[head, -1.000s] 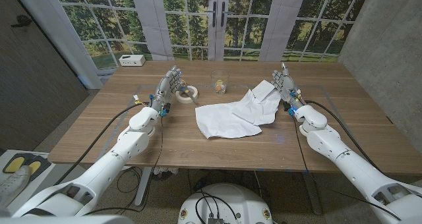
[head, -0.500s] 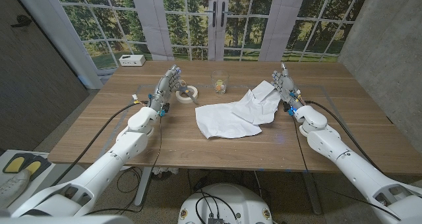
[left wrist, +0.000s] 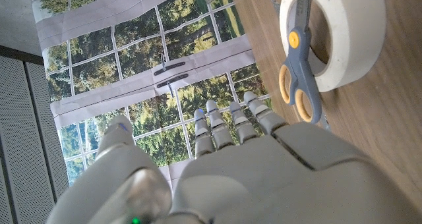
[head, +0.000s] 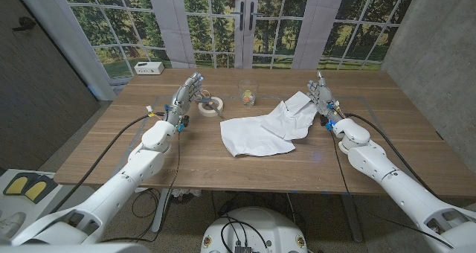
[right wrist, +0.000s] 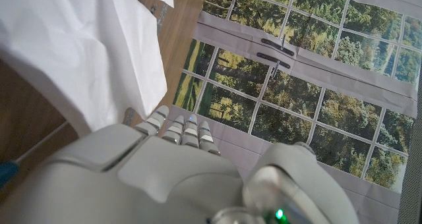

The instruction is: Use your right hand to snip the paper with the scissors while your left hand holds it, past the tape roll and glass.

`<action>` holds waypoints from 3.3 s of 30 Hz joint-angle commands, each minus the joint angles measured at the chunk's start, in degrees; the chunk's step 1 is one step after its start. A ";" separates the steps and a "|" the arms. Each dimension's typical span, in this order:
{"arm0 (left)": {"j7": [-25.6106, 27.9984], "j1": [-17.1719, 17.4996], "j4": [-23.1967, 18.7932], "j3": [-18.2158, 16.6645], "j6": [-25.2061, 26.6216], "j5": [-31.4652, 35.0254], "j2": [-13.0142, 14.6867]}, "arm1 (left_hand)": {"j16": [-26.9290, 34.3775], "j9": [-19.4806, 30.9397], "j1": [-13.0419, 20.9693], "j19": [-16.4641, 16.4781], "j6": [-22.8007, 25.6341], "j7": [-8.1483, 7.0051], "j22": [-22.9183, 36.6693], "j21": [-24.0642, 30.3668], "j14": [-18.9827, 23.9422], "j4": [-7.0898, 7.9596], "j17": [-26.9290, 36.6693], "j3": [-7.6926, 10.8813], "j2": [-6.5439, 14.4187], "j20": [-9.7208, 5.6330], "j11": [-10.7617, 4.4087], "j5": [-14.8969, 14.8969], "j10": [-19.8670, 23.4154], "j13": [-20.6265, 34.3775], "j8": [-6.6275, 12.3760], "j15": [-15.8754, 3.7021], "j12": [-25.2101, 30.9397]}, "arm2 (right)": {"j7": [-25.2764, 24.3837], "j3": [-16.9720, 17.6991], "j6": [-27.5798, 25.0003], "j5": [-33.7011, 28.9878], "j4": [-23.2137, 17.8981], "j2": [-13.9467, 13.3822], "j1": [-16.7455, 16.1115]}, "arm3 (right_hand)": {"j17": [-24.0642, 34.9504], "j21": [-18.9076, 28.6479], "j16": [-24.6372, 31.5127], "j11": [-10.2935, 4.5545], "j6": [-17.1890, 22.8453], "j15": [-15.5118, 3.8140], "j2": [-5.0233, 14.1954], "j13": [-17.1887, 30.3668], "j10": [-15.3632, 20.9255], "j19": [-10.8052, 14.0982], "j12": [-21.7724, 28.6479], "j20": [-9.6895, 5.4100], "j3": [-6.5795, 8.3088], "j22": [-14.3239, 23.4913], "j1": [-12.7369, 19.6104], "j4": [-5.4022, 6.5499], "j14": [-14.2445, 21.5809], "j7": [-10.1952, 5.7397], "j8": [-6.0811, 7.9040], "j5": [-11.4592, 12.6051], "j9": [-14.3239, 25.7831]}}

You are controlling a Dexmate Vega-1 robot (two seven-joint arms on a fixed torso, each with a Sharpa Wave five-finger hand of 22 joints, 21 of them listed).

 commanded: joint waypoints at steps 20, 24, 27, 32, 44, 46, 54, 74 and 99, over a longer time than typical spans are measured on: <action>4.56 -0.94 -1.52 1.33 -2.26 9.96 2.77 | 0.79 0.20 2.18 2.76 4.18 -0.39 0.15 0.56 3.84 -0.35 0.25 0.35 -1.12 -3.89 -1.16 1.72 4.93 0.21 1.16 -7.36 1.07 | -0.68 2.77 1.09 1.10 -3.04 -2.76 -3.46 | 0.07 -0.58 0.34 -0.27 0.24 -0.79 0.31 0.22 0.46 -0.02 0.15 -0.46 0.09 0.24 1.77 -0.91 -0.20 0.11 0.40 0.42 0.13; 4.08 -0.91 -1.60 1.12 -2.18 10.31 3.82 | 0.72 0.20 2.37 2.83 4.26 0.23 0.16 0.51 3.93 -0.34 0.26 0.38 -1.15 -3.95 -0.85 1.89 5.05 0.21 1.11 -7.35 1.01 | -1.68 2.51 1.27 0.86 -3.06 -1.92 -3.59 | 0.07 -0.68 0.32 -0.24 0.27 -0.83 0.38 0.22 0.52 0.05 0.15 -0.52 0.18 0.25 2.02 -1.05 -0.19 0.10 0.42 0.47 0.13; 4.60 -1.03 -1.62 1.16 -2.50 11.76 4.47 | 0.68 0.21 2.46 2.88 4.27 0.35 0.16 0.50 3.96 -0.31 0.26 0.41 -1.14 -3.91 -1.02 1.97 5.20 0.22 1.07 -7.36 1.01 | -2.05 2.15 1.16 0.24 -3.21 -1.80 -3.33 | 0.06 -0.75 0.33 -0.15 0.26 -0.82 0.45 0.22 0.59 0.09 0.17 -0.52 0.24 0.25 2.16 -1.13 -0.15 0.04 0.42 0.50 0.13; 5.53 -1.21 -2.32 1.55 -1.88 14.66 5.88 | 0.63 0.21 2.59 2.91 4.11 0.09 0.17 0.47 4.00 -0.30 0.26 0.46 -1.11 -3.98 -0.85 2.08 5.36 0.22 0.95 -7.37 1.00 | -1.77 1.85 1.97 -0.40 -3.01 -1.55 -2.78 | 0.06 -0.87 0.32 -0.13 0.26 -0.86 0.47 0.22 0.61 0.13 0.15 -0.54 0.30 0.25 2.36 -1.25 -0.13 0.05 0.42 0.54 0.13; 10.57 -1.63 -4.75 2.14 -0.35 23.80 8.58 | 0.39 0.89 4.70 3.49 1.88 -0.64 0.18 0.14 5.40 -0.19 0.28 0.98 -1.33 -4.27 -2.42 3.79 9.52 0.35 0.57 -8.55 1.37 | -2.40 1.90 1.55 -0.70 -3.77 -1.79 -2.92 | 0.05 -1.12 0.28 -0.30 0.32 -0.91 0.42 0.22 0.71 0.24 0.13 -0.78 0.36 0.25 2.78 -1.52 -0.14 -0.05 0.45 0.63 0.12; 10.61 -1.68 -5.19 2.23 0.21 24.47 9.06 | 0.36 0.95 4.79 3.50 2.21 -0.61 0.18 0.13 5.39 -0.18 0.29 0.99 -1.35 -4.28 -2.50 3.89 9.17 0.35 0.73 -8.57 1.16 | -2.52 1.88 1.54 -0.92 -3.92 -1.92 -2.94 | 0.05 -1.16 0.27 -0.26 0.32 -0.94 0.41 0.22 0.75 0.26 0.14 -0.80 0.37 0.25 2.84 -1.57 -0.16 -0.09 0.44 0.65 0.12; 12.20 -1.87 -7.25 2.65 2.41 28.66 10.76 | 0.06 0.98 5.29 3.13 2.59 -1.08 0.16 -0.09 4.83 -0.28 0.29 1.05 -1.57 -3.99 -2.29 4.27 8.41 0.37 0.82 -8.49 0.61 | -2.94 2.06 0.65 -1.11 -4.91 -2.61 -2.96 | 0.04 -1.34 0.25 -0.29 0.40 -0.97 0.44 0.21 0.76 0.29 0.11 -0.78 0.40 0.25 3.03 -1.69 -0.16 -0.11 0.45 0.71 0.12; 15.01 -2.82 -11.14 3.60 7.21 36.80 13.46 | -0.18 0.78 7.34 2.16 7.97 -1.37 0.16 -0.36 3.56 -0.47 0.38 0.89 -2.90 -3.81 -2.83 6.06 7.69 0.58 2.14 -8.44 -0.31 | -2.28 2.72 0.50 -0.75 -4.17 -3.41 -2.68 | 0.04 -1.84 0.22 -0.46 0.42 -1.05 0.57 0.22 0.79 0.22 0.04 -0.53 0.48 0.27 3.35 -1.90 -0.20 -0.15 0.40 0.83 0.13; 14.64 -4.17 -15.36 4.46 11.36 44.46 17.54 | 0.06 0.91 11.34 2.31 9.64 -1.61 0.10 -0.21 3.57 -0.96 0.38 2.67 -1.73 -4.04 -3.56 7.23 8.36 0.72 2.35 -8.71 -0.22 | -3.57 3.61 0.33 -0.75 -6.37 -4.27 -4.13 | 0.04 -2.31 0.19 -0.52 0.48 -1.06 0.73 0.23 0.81 0.34 -0.03 -0.29 0.53 0.29 3.60 -2.09 -0.24 -0.16 0.35 0.92 0.13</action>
